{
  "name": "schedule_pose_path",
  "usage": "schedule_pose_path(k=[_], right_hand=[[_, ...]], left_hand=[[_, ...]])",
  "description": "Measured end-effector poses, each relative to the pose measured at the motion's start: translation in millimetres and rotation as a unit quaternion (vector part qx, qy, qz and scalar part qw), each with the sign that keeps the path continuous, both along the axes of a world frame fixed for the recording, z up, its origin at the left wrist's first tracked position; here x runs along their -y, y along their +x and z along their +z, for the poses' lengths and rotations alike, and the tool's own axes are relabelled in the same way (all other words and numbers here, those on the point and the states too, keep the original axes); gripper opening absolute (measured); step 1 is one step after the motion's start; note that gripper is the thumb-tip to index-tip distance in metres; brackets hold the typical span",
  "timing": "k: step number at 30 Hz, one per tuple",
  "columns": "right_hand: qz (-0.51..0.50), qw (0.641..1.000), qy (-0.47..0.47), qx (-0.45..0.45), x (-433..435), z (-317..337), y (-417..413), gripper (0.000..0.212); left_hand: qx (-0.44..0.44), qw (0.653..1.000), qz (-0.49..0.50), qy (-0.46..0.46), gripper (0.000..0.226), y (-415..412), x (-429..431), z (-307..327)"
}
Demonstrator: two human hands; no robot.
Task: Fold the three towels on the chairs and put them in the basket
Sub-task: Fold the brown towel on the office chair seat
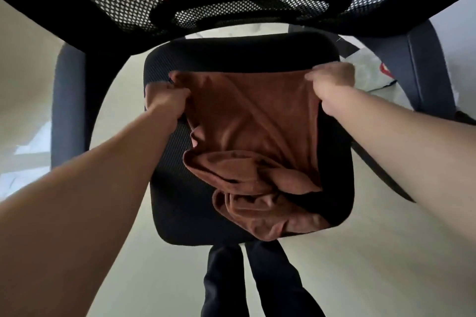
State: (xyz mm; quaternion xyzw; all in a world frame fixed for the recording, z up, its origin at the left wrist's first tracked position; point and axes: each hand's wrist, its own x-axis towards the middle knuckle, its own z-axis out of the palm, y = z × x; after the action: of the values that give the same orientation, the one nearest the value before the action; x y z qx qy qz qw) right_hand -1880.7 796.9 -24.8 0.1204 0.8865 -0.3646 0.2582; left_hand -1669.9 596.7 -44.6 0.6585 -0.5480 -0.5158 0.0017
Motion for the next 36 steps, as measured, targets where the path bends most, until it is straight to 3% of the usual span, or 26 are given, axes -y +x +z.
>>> schedule_pose_path(k=[3,6,8,9,12,14,16,18,21,23,26,28,30,33,36], right_hand=[[-0.032,0.997,-0.017,-0.063,1,0,-20,0.020],[0.002,0.997,-0.003,-0.073,7,-5,-35,0.017],[0.042,0.997,0.018,-0.065,11,-10,-37,0.030],[0.079,0.993,0.043,-0.079,10,-8,-34,0.038],[0.214,0.955,0.117,-0.167,-7,-1,-13,0.035],[0.279,0.935,0.079,-0.205,-17,1,9,0.030],[0.351,0.924,0.015,-0.153,-25,-5,28,0.034],[0.377,0.923,0.002,-0.077,-34,-13,31,0.045],[0.298,0.951,0.066,-0.057,-45,-12,10,0.048],[0.255,0.960,0.096,-0.070,-56,-3,3,0.041],[0.198,0.970,0.091,-0.106,-75,18,23,0.021],[0.172,0.977,0.108,-0.071,-93,28,56,0.041],[0.155,0.981,0.111,0.029,-117,40,96,0.063],[0.163,0.967,0.072,0.184,-137,40,148,0.069],[0.124,0.974,-0.019,0.188,-126,29,169,0.039]], left_hand=[[0.002,0.998,0.027,-0.050,0.016,-3,13,-6],[0.006,0.995,0.031,-0.093,0.014,-5,17,-6],[0.054,0.989,0.002,-0.138,0.006,-5,14,2],[0.092,0.980,-0.021,-0.175,0.014,-5,9,8],[0.099,0.936,-0.175,-0.290,0.027,3,-12,24],[0.040,0.878,-0.345,-0.329,0.038,4,-28,27],[0.057,0.817,-0.477,-0.320,0.042,1,-34,20],[0.136,0.807,-0.503,-0.278,0.048,-4,-26,16],[0.201,0.828,-0.459,-0.250,0.047,0,-14,20],[0.189,0.849,-0.414,-0.270,0.041,10,-19,31],[0.140,0.912,-0.290,-0.256,0.020,29,-51,55],[0.145,0.956,-0.200,-0.161,0.037,50,-82,61],[0.135,0.986,-0.098,-0.023,0.057,76,-116,66],[0.081,0.981,0.038,0.171,0.059,91,-160,67],[-0.005,0.972,0.134,0.192,0.030,78,-185,61]])
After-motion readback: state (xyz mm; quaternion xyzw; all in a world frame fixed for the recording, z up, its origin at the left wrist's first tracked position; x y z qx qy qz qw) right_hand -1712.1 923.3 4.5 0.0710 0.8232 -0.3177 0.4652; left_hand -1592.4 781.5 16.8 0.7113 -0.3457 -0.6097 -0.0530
